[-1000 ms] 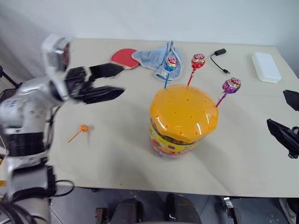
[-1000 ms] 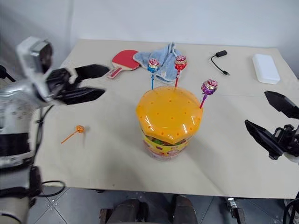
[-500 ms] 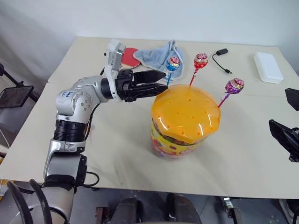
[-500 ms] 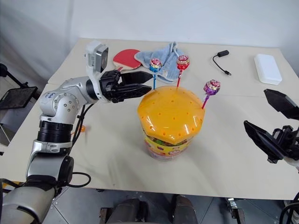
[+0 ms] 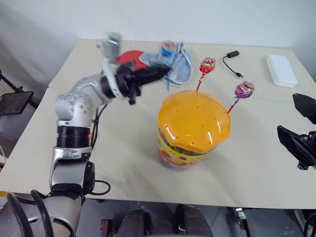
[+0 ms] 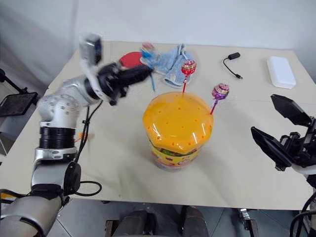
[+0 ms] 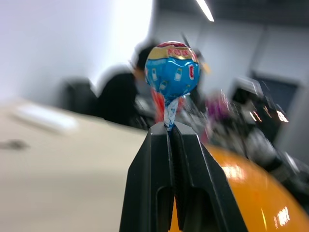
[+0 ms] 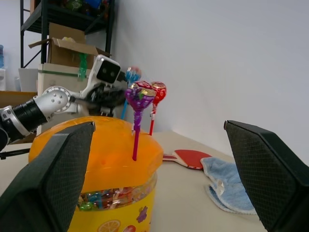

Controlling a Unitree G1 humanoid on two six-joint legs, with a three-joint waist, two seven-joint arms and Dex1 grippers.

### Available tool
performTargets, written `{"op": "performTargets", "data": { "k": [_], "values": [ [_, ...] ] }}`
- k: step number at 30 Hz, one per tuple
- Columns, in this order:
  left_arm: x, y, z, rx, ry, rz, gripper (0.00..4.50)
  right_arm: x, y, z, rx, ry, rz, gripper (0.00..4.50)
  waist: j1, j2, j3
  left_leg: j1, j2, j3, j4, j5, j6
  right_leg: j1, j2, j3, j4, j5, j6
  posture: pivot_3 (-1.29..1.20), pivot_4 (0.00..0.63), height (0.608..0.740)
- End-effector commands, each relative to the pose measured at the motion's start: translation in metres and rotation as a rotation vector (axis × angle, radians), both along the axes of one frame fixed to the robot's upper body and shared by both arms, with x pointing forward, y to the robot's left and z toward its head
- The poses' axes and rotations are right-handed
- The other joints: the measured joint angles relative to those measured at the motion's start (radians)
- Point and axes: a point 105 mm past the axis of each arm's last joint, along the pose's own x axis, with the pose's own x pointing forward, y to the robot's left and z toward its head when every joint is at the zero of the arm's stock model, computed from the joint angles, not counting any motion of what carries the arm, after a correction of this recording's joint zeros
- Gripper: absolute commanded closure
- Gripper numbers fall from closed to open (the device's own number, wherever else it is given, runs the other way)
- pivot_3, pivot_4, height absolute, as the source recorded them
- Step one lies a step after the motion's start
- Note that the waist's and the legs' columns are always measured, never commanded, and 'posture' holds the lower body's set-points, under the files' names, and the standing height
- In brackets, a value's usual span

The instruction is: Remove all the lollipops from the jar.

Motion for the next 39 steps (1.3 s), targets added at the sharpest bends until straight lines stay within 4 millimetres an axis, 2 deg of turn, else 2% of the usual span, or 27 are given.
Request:
{"op": "performTargets", "data": {
  "k": [1, 3, 6, 10, 13, 16, 20, 24, 27, 32, 36, 38, 39],
  "values": [
    [0.002, 0.043, 0.019, -0.048, -0.029, 0.170, 4.46, -0.002, 0.001, 0.004, 0.014, -0.025, 0.005, 0.00, -0.003, 0.000, 0.000, 0.000, 0.000, 0.000, 0.000, 0.000, 0.000, 0.000, 0.000, 0.000, 0.000, 0.000, 0.000, 0.00, 0.150, 0.740],
    [0.004, 0.070, -0.013, 0.155, 0.038, 0.320, 4.46, 0.000, 0.003, 0.002, 0.020, -0.017, 0.018, 0.00, -0.005, 0.001, 0.000, 0.000, 0.000, 0.000, -0.001, 0.000, 0.000, 0.000, 0.000, -0.001, 0.000, 0.000, 0.000, 0.00, 0.150, 0.740],
    [-0.001, 0.096, -0.061, 0.435, 0.203, 0.441, 4.46, 0.001, 0.004, 0.001, 0.023, -0.010, 0.032, 0.00, -0.009, 0.001, 0.000, 0.002, -0.001, 0.001, -0.003, 0.000, 0.000, 0.000, 0.000, -0.001, 0.000, 0.000, 0.000, 0.00, 0.150, 0.740],
    [-0.033, 0.133, -0.129, 0.728, 0.491, 0.548, 4.46, 0.006, 0.008, -0.006, -0.015, 0.020, 0.068, 0.00, 0.002, -0.001, 0.001, 0.000, -0.001, -0.001, -0.001, 0.000, 0.000, 0.000, -0.002, 0.002, -0.001, 0.000, 0.000, 0.00, 0.150, 0.740],
    [-0.050, 0.141, -0.158, 0.829, 0.591, 0.601, 4.46, 0.010, 0.009, -0.013, -0.056, 0.041, 0.086, 0.00, 0.007, -0.001, 0.001, -0.001, -0.001, -0.004, -0.002, 0.000, 0.000, 0.001, -0.004, 0.006, -0.002, 0.000, 0.000, 0.00, 0.150, 0.740],
    [-0.055, 0.139, -0.175, 0.861, 0.619, 0.651, 4.46, 0.014, 0.010, -0.020, -0.096, 0.063, 0.093, 0.00, 0.009, -0.001, 0.001, -0.001, -0.001, -0.005, -0.001, 0.000, 0.000, 0.002, -0.007, 0.008, -0.003, 0.000, 0.000, 0.00, 0.150, 0.740],
    [-0.060, 0.147, -0.202, 0.937, 0.660, 0.719, 4.46, 0.013, 0.011, -0.023, -0.112, 0.089, 0.113, 0.00, 0.001, 0.000, 0.001, 0.000, 0.000, -0.004, -0.003, -0.001, -0.002, 0.001, -0.007, 0.009, -0.003, -0.001, -0.001, 0.00, 0.150, 0.740],
    [-0.063, 0.148, -0.211, 0.935, 0.702, 0.737, 4.46, 0.012, 0.011, -0.023, -0.114, 0.096, 0.111, 0.00, 0.001, 0.003, -0.001, 0.002, 0.001, -0.002, -0.004, -0.001, -0.003, 0.000, -0.005, 0.010, -0.002, -0.001, -0.002, 0.00, 0.150, 0.740],
    [-0.062, 0.148, -0.209, 0.910, 0.711, 0.748, 3.84, 0.011, 0.009, -0.024, -0.121, 0.103, 0.104, 0.00, 0.001, 0.004, -0.001, 0.004, 0.001, -0.001, -0.004, -0.001, -0.003, 0.001, -0.006, 0.011, 0.000, -0.001, -0.002, 0.00, 0.150, 0.740],
    [-0.068, 0.144, -0.199, 0.915, 0.668, 0.686, 2.39, 0.010, 0.005, -0.024, -0.127, 0.105, 0.095, 0.00, 0.001, 0.004, -0.001, 0.006, 0.001, 0.000, -0.004, -0.002, -0.003, 0.002, -0.006, 0.013, 0.001, -0.002, -0.003, 0.00, 0.150, 0.740],
    [-0.062, 0.152, -0.173, 0.866, 0.600, 0.693, 1.16, 0.007, 0.003, -0.024, -0.128, 0.101, 0.082, 0.00, 0.000, 0.004, -0.001, 0.007, 0.002, 0.000, -0.005, -0.002, -0.004, 0.001, -0.006, 0.013, 0.001, -0.002, -0.004, 0.00, 0.150, 0.740],
    [-0.054, 0.159, -0.148, 0.840, 0.515, 0.705, 0.57, 0.006, -0.001, -0.023, -0.132, 0.094, 0.062, 0.00, 0.000, 0.004, -0.001, 0.006, 0.002, 0.000, -0.005, -0.002, -0.004, 0.001, -0.006, 0.013, 0.001, -0.002, -0.005, 0.00, 0.150, 0.740],
    [-0.051, 0.161, -0.133, 0.834, 0.452, 0.698, 0.57, 0.005, -0.004, -0.022, -0.133, 0.090, 0.048, 0.00, 0.002, 0.002, 0.000, 0.006, 0.002, 0.000, -0.004, -0.002, -0.004, 0.001, -0.006, 0.013, 0.001, -0.002, -0.005, 0.00, 0.150, 0.740]
  ]
}}
